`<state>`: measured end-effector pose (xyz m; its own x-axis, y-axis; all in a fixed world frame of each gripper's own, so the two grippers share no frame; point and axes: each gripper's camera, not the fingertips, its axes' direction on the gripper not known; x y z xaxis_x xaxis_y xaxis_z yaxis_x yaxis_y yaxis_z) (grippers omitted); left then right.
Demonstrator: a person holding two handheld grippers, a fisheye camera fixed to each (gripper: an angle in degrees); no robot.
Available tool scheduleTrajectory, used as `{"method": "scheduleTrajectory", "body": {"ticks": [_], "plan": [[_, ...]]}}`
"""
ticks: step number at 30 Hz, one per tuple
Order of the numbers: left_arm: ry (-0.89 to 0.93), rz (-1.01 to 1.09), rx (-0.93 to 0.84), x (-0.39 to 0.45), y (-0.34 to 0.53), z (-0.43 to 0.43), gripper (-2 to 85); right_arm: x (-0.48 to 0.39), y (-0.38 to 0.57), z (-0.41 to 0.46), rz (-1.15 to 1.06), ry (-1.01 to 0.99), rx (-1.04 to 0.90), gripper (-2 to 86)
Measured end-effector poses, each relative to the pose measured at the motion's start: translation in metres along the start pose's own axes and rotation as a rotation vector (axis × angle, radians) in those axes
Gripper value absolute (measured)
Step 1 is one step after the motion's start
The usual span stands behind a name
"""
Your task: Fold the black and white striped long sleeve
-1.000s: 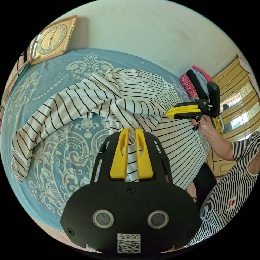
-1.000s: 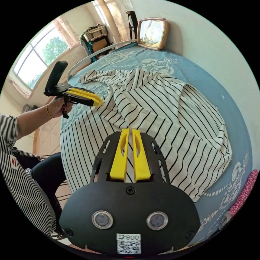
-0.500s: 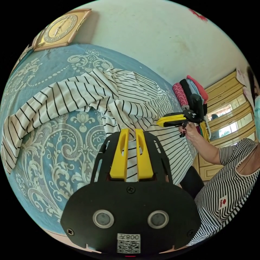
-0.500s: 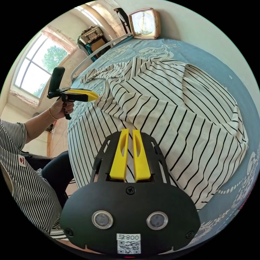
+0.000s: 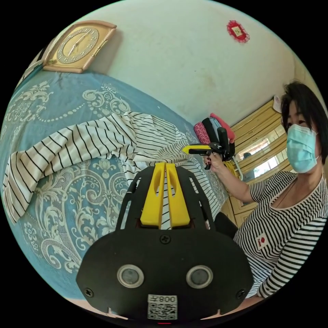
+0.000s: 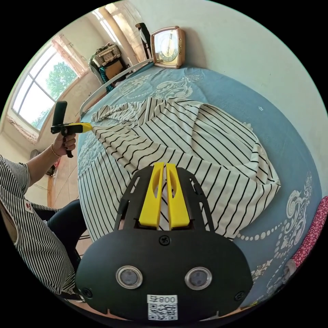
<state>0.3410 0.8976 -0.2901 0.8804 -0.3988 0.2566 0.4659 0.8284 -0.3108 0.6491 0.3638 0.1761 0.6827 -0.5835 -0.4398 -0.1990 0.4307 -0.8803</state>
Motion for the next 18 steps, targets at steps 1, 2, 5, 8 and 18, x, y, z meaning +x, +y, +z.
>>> {"method": "scheduleTrajectory", "body": {"ticks": [1,2,5,8,18], "plan": [[-0.006,0.008,-0.021,-0.001,0.003,0.004,0.1,0.001,0.001,-0.001,0.005,-0.012,0.001,0.6],[-0.001,0.006,-0.081,-0.006,0.011,0.017,0.1,0.002,0.005,-0.001,0.014,-0.021,-0.008,0.8],[-0.042,-0.041,-0.197,-0.020,0.035,0.051,0.2,0.000,0.024,0.003,0.039,-0.033,-0.034,1.5],[-0.020,-0.085,-0.154,-0.025,0.049,0.060,0.3,-0.004,0.042,0.001,0.071,-0.018,-0.051,2.8],[-0.008,0.113,-0.071,0.027,-0.004,0.132,1.1,0.003,0.127,-0.064,0.318,0.176,0.084,4.9]]}}
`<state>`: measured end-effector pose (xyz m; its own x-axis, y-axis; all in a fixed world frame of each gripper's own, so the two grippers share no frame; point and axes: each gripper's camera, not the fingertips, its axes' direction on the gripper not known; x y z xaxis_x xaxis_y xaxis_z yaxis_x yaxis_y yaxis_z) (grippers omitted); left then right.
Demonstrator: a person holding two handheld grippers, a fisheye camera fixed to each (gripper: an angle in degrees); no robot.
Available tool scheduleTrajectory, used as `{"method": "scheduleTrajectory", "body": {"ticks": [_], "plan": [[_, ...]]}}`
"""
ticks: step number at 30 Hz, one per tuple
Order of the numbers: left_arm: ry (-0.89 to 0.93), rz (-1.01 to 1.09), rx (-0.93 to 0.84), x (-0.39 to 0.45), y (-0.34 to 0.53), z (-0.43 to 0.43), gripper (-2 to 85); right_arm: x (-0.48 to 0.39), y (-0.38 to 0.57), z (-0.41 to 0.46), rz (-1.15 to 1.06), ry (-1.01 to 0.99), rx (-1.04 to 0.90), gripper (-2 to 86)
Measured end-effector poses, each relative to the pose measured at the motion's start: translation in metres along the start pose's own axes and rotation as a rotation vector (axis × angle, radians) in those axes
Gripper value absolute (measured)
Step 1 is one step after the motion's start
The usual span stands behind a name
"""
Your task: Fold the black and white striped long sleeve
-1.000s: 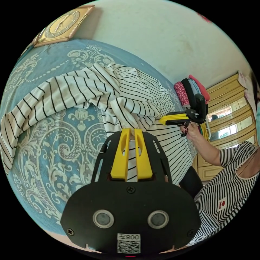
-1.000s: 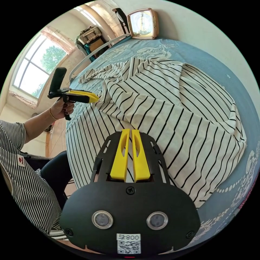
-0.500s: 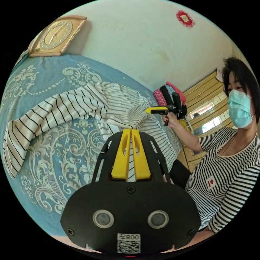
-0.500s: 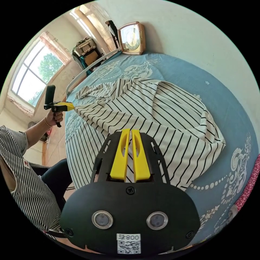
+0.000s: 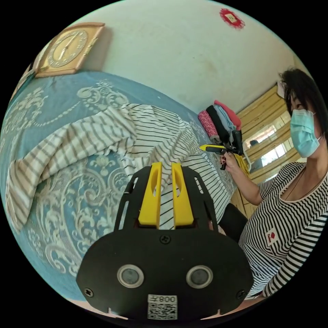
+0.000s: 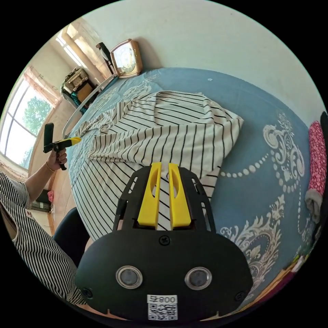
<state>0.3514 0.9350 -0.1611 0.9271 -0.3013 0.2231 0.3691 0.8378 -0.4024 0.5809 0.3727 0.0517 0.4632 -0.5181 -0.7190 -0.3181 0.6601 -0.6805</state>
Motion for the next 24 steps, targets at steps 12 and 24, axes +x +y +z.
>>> {"method": "scheduleTrajectory", "body": {"ticks": [12,24], "plan": [[0.094,0.333,-0.241,0.105,-0.212,0.316,2.3,-0.019,0.063,-0.018,-0.032,0.259,0.058,8.6],[-0.086,0.422,-0.368,0.174,-0.273,0.483,0.9,-0.002,0.093,-0.042,-0.003,0.255,0.137,1.8]]}}
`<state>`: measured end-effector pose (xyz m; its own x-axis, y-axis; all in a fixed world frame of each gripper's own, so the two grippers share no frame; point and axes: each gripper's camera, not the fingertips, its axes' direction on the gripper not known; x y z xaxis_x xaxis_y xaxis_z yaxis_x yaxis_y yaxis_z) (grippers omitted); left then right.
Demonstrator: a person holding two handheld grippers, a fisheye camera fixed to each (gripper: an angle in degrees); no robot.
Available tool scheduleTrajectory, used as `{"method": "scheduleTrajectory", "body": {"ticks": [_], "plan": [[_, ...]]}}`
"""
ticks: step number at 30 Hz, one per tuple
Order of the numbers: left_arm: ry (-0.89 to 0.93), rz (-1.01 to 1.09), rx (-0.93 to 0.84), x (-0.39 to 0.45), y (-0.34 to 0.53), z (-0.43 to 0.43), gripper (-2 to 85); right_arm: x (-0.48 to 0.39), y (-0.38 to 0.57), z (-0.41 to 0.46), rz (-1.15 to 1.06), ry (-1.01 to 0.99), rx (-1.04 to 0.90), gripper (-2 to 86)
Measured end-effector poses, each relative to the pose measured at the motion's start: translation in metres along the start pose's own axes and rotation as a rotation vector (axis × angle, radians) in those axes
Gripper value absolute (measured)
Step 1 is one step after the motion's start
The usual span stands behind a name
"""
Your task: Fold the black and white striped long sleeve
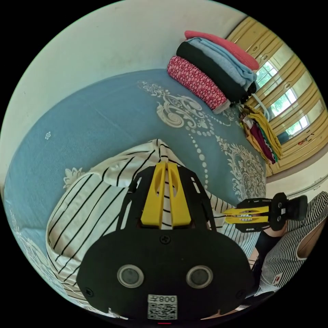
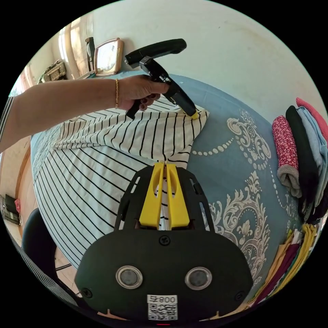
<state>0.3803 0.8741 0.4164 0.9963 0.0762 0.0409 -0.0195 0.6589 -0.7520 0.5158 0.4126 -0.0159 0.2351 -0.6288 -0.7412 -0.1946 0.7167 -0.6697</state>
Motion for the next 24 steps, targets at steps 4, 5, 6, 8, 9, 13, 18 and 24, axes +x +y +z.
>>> {"method": "scheduleTrajectory", "body": {"ticks": [4,5,6,8,9,13,18,24], "plan": [[0.037,0.025,0.033,0.015,-0.029,0.008,0.8,0.044,0.017,-0.023,0.133,-0.087,0.067,1.0],[0.036,0.035,0.027,0.019,-0.041,0.016,0.7,0.059,0.024,-0.027,0.185,-0.109,0.071,0.9],[0.029,0.041,0.017,0.023,-0.051,0.026,0.8,0.073,0.032,-0.031,0.234,-0.124,0.075,0.8],[0.027,0.050,-0.017,0.028,-0.064,0.047,0.8,0.090,0.044,-0.033,0.287,-0.143,0.066,0.7],[0.009,0.055,-0.043,0.032,-0.071,0.061,0.8,0.099,0.050,-0.034,0.306,-0.157,0.062,0.7],[-0.008,0.049,-0.073,0.035,-0.079,0.087,0.9,0.113,0.061,-0.028,0.330,-0.182,0.028,0.7],[0.038,0.002,0.003,0.028,-0.087,0.073,0.8,0.133,0.068,-0.026,0.345,-0.253,-0.019,0.6],[0.043,0.059,0.052,0.046,-0.084,0.037,0.4,0.155,0.085,-0.039,0.410,-0.287,0.004,0.4]]}}
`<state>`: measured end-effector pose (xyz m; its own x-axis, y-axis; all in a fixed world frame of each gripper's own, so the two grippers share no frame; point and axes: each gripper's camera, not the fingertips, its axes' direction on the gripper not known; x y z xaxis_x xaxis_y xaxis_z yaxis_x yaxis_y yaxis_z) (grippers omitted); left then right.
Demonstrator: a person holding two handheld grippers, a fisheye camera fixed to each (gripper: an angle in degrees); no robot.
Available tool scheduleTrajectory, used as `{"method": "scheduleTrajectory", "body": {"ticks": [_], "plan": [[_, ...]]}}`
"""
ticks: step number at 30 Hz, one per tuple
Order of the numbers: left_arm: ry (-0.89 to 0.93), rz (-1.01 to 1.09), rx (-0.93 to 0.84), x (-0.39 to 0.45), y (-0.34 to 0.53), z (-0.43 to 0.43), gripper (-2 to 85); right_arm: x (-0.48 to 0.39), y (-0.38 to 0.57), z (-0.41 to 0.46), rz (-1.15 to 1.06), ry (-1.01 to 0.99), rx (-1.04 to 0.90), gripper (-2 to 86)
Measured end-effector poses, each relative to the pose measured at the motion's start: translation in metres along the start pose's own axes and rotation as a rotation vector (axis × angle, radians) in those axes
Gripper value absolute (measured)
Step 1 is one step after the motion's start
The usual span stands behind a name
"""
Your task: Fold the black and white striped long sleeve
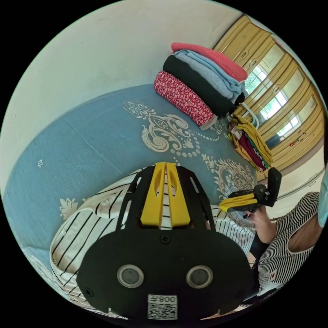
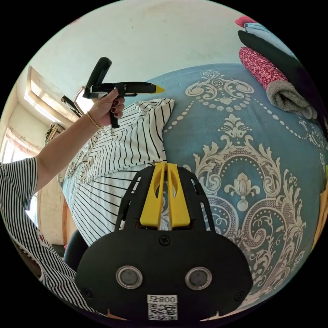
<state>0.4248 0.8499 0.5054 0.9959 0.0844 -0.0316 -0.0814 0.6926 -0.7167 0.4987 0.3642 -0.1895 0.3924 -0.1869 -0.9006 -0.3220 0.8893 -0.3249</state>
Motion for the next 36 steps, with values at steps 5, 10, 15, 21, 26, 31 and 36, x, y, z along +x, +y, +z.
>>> {"method": "scheduleTrajectory", "body": {"ticks": [5,10,15,21,26,31,36], "plan": [[-0.063,0.075,-0.107,0.025,0.004,0.019,0.3,-0.005,0.003,-0.030,-0.021,0.083,0.112,0.2],[-0.137,0.094,-0.172,0.034,-0.003,0.039,0.4,-0.020,-0.010,0.001,-0.099,0.008,0.028,0.2],[-0.136,0.091,-0.090,0.043,-0.003,-0.002,0.4,-0.014,-0.010,0.014,-0.057,0.032,-0.005,0.1],[-0.155,0.096,-0.181,0.043,-0.007,0.002,0.3,-0.027,-0.008,0.006,-0.079,0.010,0.066,0.0],[-0.119,0.074,-0.041,0.043,0.000,-0.071,0.2,-0.031,-0.008,0.031,-0.073,0.012,-0.018,0.1],[-0.209,-0.051,0.018,0.036,0.085,-0.187,0.2,-0.047,-0.005,0.027,-0.095,0.046,0.049,0.0],[-0.327,-0.370,-0.074,0.011,0.234,-0.264,0.1,-0.078,-0.005,0.056,-0.164,0.030,0.020,0.1]]}}
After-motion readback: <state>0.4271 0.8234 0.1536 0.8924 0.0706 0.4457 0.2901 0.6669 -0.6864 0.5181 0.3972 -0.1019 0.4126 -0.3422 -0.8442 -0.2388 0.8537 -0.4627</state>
